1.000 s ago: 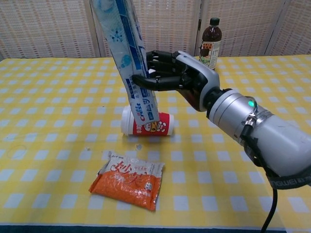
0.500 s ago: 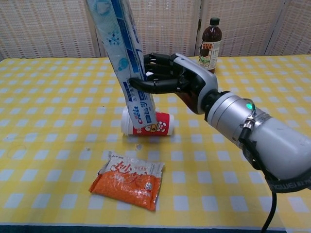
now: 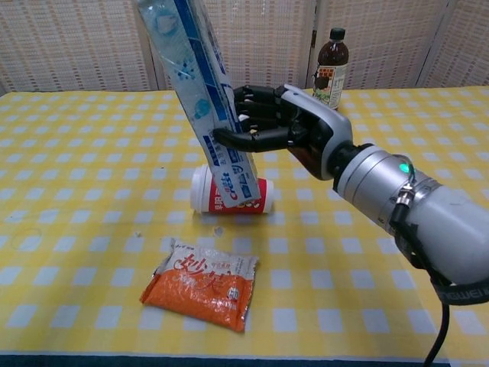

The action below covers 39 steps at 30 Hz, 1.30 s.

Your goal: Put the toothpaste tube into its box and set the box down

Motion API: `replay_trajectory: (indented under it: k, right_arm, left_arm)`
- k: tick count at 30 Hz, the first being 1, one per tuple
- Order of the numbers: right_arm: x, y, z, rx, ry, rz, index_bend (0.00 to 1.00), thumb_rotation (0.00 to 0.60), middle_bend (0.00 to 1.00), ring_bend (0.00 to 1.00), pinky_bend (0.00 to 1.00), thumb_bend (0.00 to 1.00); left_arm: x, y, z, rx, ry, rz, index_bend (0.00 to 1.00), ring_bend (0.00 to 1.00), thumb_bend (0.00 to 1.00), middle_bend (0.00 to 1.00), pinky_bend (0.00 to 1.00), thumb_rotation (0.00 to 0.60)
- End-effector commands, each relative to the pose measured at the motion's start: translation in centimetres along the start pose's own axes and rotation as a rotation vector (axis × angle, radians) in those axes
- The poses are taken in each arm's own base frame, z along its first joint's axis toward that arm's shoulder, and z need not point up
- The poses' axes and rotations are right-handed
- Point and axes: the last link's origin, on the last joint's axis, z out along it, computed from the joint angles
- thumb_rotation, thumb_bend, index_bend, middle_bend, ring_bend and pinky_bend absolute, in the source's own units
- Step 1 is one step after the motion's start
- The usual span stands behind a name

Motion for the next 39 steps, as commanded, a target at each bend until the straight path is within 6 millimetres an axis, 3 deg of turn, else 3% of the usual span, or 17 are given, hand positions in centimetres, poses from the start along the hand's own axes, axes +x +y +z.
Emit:
replay_trajectory:
  k: [1,2,5,8,11,16,24,31,39]
  right_arm:
    - [1.3,0.0,-0.7,0.005,0.011,-0.085,0.48,0.600,0.43,0.43,0.49,0.32]
    - [2.0,0.0,-1.0,0.002,0.016,-0.125,0.48,0.600,0.43,0.42,0.48,0.32]
    - [3.7,-0.1,-1.9,-0.009,0.033,-0.212,0.48,0.600,0.43,0.43,0.49,0.32]
    - [6.0,-0.3,-3.0,-0.032,0.058,-0.313,0.48,0.600,0.43,0.43,0.49,0.32]
    - [7.9,-0.2,-4.0,-0.058,0.065,-0.412,0.48,0.600,0.43,0.42,0.49,0.32]
    - [11.6,0.3,-6.1,-0.120,0.077,-0.622,0.48,0.600,0.43,0.42,0.48,0.32]
    - [15.7,2.3,-10.2,-0.266,0.051,-0.844,0.48,0.600,0.43,0.42,0.49,0.32]
    - [17.1,4.3,-12.3,-0.366,0.020,-0.888,0.48,0.600,0.43,0.42,0.49,0.32]
    - [17.2,6.1,-12.3,-0.427,-0.021,-0.889,0.47,0.600,0.38,0.38,0.46,0.32]
  left_arm:
    - [2.0,-2.0,-0.9,-0.042,0.115,0.273,0.27,0.82,0.28,0.84,0.93,0.600]
    - [2.5,-2.8,-1.4,-0.035,0.123,0.350,0.35,0.67,0.28,0.70,0.81,0.600]
    - [4.0,-4.8,-2.4,-0.024,0.154,0.492,0.40,0.40,0.28,0.47,0.49,0.600]
    - [6.0,-7.5,-3.5,0.011,0.179,0.640,0.39,0.27,0.28,0.39,0.30,0.600]
    - [7.4,-9.9,-4.6,0.058,0.182,0.716,0.36,0.23,0.28,0.35,0.21,0.600]
    - [10.5,-13.9,-7.3,0.142,0.207,0.834,0.28,0.18,0.28,0.31,0.15,0.600]
    - [12.9,-18.6,-11.4,0.284,0.170,0.981,0.18,0.09,0.28,0.20,0.08,0.600]
    - [13.3,-20.2,-12.3,0.311,0.154,0.938,0.15,0.09,0.28,0.20,0.08,0.600]
    - [12.9,-20.7,-12.6,0.322,0.132,0.938,0.15,0.09,0.28,0.19,0.08,0.600]
